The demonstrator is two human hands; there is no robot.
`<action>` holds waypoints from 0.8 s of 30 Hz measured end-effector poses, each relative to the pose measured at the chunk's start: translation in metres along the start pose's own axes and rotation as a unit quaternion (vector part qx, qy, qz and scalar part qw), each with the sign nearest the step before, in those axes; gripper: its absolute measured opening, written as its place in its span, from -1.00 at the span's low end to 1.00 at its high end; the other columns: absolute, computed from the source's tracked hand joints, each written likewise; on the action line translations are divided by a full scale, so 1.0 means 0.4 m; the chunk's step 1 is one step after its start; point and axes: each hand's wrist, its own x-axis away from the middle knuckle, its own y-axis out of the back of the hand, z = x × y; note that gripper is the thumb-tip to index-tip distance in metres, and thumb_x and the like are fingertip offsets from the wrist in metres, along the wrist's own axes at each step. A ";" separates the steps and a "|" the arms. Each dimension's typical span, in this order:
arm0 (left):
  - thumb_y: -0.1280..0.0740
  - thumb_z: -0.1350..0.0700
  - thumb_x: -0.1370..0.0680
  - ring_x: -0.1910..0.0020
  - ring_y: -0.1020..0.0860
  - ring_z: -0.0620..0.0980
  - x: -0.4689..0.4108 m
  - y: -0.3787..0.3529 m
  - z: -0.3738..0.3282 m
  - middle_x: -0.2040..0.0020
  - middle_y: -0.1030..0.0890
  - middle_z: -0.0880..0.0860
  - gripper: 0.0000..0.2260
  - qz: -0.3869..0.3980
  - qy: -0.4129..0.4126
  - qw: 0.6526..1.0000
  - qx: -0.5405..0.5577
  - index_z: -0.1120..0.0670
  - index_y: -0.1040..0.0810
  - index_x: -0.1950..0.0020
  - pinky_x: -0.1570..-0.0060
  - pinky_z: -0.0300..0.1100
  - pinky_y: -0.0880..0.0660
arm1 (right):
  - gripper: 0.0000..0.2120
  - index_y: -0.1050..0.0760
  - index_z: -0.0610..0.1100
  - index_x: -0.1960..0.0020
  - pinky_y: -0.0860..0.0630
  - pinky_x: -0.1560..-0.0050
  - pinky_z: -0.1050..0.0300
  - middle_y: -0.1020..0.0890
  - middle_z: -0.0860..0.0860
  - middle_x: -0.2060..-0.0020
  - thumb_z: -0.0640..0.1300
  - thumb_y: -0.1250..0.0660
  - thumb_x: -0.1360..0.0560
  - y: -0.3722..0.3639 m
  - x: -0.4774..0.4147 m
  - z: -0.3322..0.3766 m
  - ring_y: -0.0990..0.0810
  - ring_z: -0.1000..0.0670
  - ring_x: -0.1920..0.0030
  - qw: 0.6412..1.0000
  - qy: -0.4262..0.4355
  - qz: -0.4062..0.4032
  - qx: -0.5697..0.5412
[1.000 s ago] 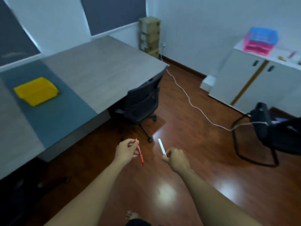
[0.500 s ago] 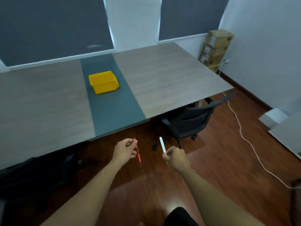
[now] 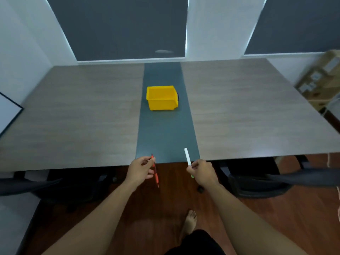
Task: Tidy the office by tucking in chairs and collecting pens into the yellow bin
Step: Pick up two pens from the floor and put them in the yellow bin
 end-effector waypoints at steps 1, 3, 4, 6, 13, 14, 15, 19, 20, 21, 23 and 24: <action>-0.44 -0.04 -0.67 0.05 -0.78 0.13 -0.025 0.001 -0.021 -0.10 -0.73 0.12 -0.72 -0.006 0.004 1.000 0.006 0.09 -0.68 -0.30 -0.01 0.06 -0.76 | -0.81 -0.59 0.02 0.13 -0.70 0.08 -0.04 -0.70 0.08 0.23 0.12 -0.47 -0.51 0.015 -0.041 0.014 -0.69 0.04 0.23 1.000 0.005 0.004 0.001; -0.45 -0.04 -0.67 0.07 -0.78 0.15 -0.077 -0.001 -0.069 -0.12 -0.72 0.15 -0.71 -0.018 0.008 1.000 0.021 0.11 -0.68 -0.29 -0.01 0.09 -0.76 | -0.80 -0.58 0.01 0.14 -0.69 0.10 -0.02 -0.70 0.07 0.23 0.13 -0.46 -0.52 0.045 -0.116 0.042 -0.69 0.02 0.23 1.000 0.020 0.014 0.005; -0.44 -0.04 -0.67 0.09 -0.78 0.14 -0.102 -0.005 -0.096 -0.11 -0.72 0.15 -0.73 -0.024 0.007 0.999 0.024 0.11 -0.68 -0.27 0.00 0.07 -0.76 | -0.80 -0.58 0.01 0.14 -0.69 0.11 -0.02 -0.70 0.07 0.22 0.13 -0.45 -0.52 0.061 -0.154 0.052 -0.69 0.01 0.22 0.999 0.027 0.019 0.008; -0.43 -0.02 -0.68 0.12 -0.78 0.11 -0.153 -0.016 -0.144 -0.08 -0.73 0.12 -0.77 -0.042 0.003 0.999 0.024 0.09 -0.69 -0.23 0.05 -0.01 -0.76 | -0.82 -0.57 0.01 0.12 -0.68 0.12 -0.03 -0.69 0.06 0.20 0.11 -0.45 -0.51 0.092 -0.231 0.070 -0.68 -0.01 0.20 0.999 0.042 0.024 0.011; -0.44 -0.01 -0.67 0.20 -0.77 0.01 -0.314 -0.042 -0.232 -0.02 -0.76 0.17 -0.81 -0.067 -0.001 0.997 0.041 0.08 -0.72 -0.16 0.14 -0.09 -0.70 | -0.84 -0.50 0.03 0.15 -0.67 0.18 -0.06 -0.68 0.03 0.20 0.07 -0.43 -0.49 0.177 -0.445 0.125 -0.67 -0.04 0.22 0.998 0.062 0.027 0.006; -0.44 -0.01 -0.67 0.20 -0.76 0.02 -0.335 -0.041 -0.244 -0.02 -0.76 0.18 -0.81 -0.069 0.000 0.996 0.048 0.08 -0.72 -0.15 0.14 -0.08 -0.70 | -0.84 -0.50 0.03 0.15 -0.67 0.17 -0.06 -0.68 0.03 0.20 0.06 -0.43 -0.50 0.184 -0.467 0.136 -0.67 -0.04 0.21 0.997 0.066 0.028 0.005; -0.44 -0.01 -0.67 0.19 -0.75 0.03 -0.356 -0.040 -0.257 -0.02 -0.76 0.19 -0.81 -0.070 0.001 0.996 0.056 0.09 -0.71 -0.15 0.13 -0.07 -0.69 | -0.84 -0.50 0.03 0.15 -0.67 0.17 -0.06 -0.67 0.03 0.20 0.05 -0.43 -0.50 0.191 -0.488 0.149 -0.66 -0.04 0.20 0.997 0.070 0.028 0.004; -0.44 -0.03 -0.67 0.18 -0.74 0.03 -0.454 -0.023 -0.307 -0.02 -0.75 0.18 -0.79 -0.072 -0.001 0.995 0.065 0.09 -0.70 -0.17 0.11 -0.03 -0.70 | -0.86 -0.52 -0.01 0.11 -0.66 0.18 -0.05 -0.67 0.01 0.19 0.03 -0.42 -0.52 0.204 -0.568 0.197 -0.66 -0.03 0.21 0.997 0.074 0.028 -0.003; -0.44 -0.04 -0.67 0.17 -0.74 0.03 -0.484 -0.017 -0.319 -0.03 -0.75 0.18 -0.79 -0.072 -0.004 0.995 0.068 0.08 -0.70 -0.18 0.11 -0.03 -0.70 | -0.87 -0.52 -0.01 0.10 -0.66 0.17 -0.05 -0.67 0.02 0.19 0.03 -0.41 -0.52 0.202 -0.590 0.209 -0.66 -0.03 0.21 0.997 0.072 0.027 -0.003; -0.44 -0.04 -0.67 0.15 -0.74 0.04 -0.512 -0.011 -0.332 -0.04 -0.74 0.17 -0.78 -0.072 -0.006 0.995 0.070 0.07 -0.70 -0.19 0.11 -0.03 -0.71 | -0.87 -0.52 -0.01 0.10 -0.66 0.17 -0.06 -0.66 0.03 0.19 0.03 -0.41 -0.52 0.201 -0.609 0.222 -0.66 -0.03 0.20 0.997 0.072 0.027 -0.002; -0.43 -0.05 -0.68 0.10 -0.75 0.10 -0.575 0.001 -0.357 -0.06 -0.73 0.18 -0.76 -0.067 -0.009 0.995 0.074 0.07 -0.69 -0.24 0.11 -0.04 -0.71 | -0.86 -0.54 -0.02 0.07 -0.67 0.17 -0.07 -0.66 0.04 0.19 0.03 -0.41 -0.53 0.198 -0.651 0.253 -0.65 -0.03 0.20 0.997 0.072 0.026 -0.003; -0.42 -0.06 -0.68 0.09 -0.76 0.11 -0.608 0.007 -0.370 -0.05 -0.72 0.17 -0.74 -0.063 -0.009 0.995 0.075 0.07 -0.68 -0.25 0.09 -0.03 -0.72 | -0.86 -0.55 -0.03 0.06 -0.66 0.17 -0.06 -0.65 0.04 0.19 0.03 -0.41 -0.54 0.196 -0.676 0.269 -0.65 -0.03 0.20 0.997 0.072 0.024 -0.006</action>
